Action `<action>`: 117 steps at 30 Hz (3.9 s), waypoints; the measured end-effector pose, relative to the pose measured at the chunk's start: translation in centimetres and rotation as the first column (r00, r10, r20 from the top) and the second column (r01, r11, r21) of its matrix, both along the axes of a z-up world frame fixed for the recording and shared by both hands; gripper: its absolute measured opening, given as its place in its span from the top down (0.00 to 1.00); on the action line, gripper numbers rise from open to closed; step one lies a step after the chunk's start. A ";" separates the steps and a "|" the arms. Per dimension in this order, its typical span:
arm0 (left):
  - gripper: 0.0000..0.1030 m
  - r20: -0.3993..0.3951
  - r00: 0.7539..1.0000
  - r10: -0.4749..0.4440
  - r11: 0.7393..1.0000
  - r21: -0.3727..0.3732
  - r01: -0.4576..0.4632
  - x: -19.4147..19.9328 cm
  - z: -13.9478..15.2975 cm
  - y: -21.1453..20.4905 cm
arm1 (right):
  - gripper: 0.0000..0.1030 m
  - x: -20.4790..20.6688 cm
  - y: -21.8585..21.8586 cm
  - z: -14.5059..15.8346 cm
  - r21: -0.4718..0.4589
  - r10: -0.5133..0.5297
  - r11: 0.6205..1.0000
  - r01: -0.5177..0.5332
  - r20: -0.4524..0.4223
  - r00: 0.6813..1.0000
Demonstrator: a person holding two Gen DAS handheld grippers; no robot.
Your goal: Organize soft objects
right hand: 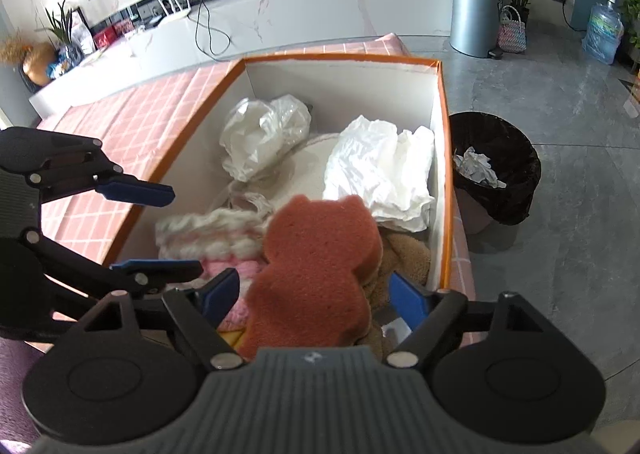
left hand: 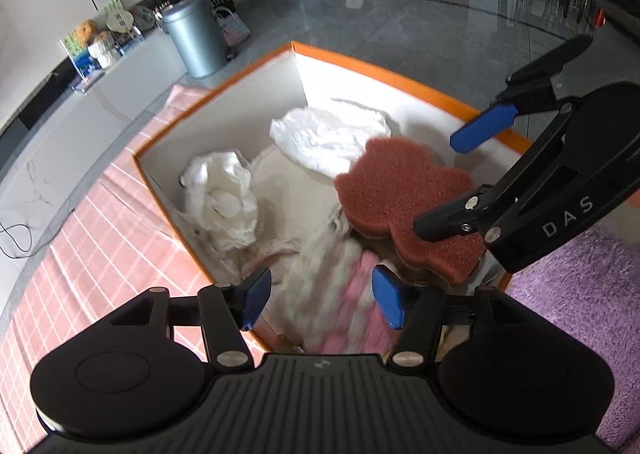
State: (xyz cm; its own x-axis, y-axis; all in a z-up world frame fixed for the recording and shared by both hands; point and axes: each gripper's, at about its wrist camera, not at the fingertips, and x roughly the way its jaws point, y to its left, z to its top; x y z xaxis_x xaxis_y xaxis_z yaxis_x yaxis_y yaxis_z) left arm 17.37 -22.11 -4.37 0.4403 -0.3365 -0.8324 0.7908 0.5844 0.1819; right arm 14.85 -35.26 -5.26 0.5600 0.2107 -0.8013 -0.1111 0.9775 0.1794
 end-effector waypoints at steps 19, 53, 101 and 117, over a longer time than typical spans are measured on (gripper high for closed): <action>0.52 0.006 0.999 0.051 0.996 -0.068 -0.050 -0.4 0.4 0.9 | 0.68 -0.9 -0.4 -0.3 0.023 -0.038 0.999 0.038 0.007 0.999; 0.08 0.293 0.728 0.620 0.731 -0.553 -0.400 -13.5 3.0 11.0 | 0.11 -16.7 9.2 1.1 -0.031 -0.195 0.964 0.265 0.597 0.778; 0.04 0.227 0.708 0.668 0.702 -0.506 -0.500 -14.2 -0.2 12.5 | 0.03 -16.6 11.0 -2.3 -0.103 -0.155 0.958 0.268 0.601 0.784; 0.04 0.224 0.708 0.669 0.702 -0.503 -0.504 -14.3 -0.1 12.5 | 0.03 -16.5 11.1 -2.3 -0.109 -0.148 0.959 0.261 0.592 0.792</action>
State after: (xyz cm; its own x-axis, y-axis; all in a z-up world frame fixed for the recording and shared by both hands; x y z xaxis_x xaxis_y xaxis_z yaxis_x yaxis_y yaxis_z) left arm 3.08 -9.65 -4.44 0.8928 -0.1442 -0.4268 0.1757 0.9838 0.0352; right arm -1.61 -24.20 -7.57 0.9406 -0.0736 -0.3314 0.0677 0.9973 -0.0294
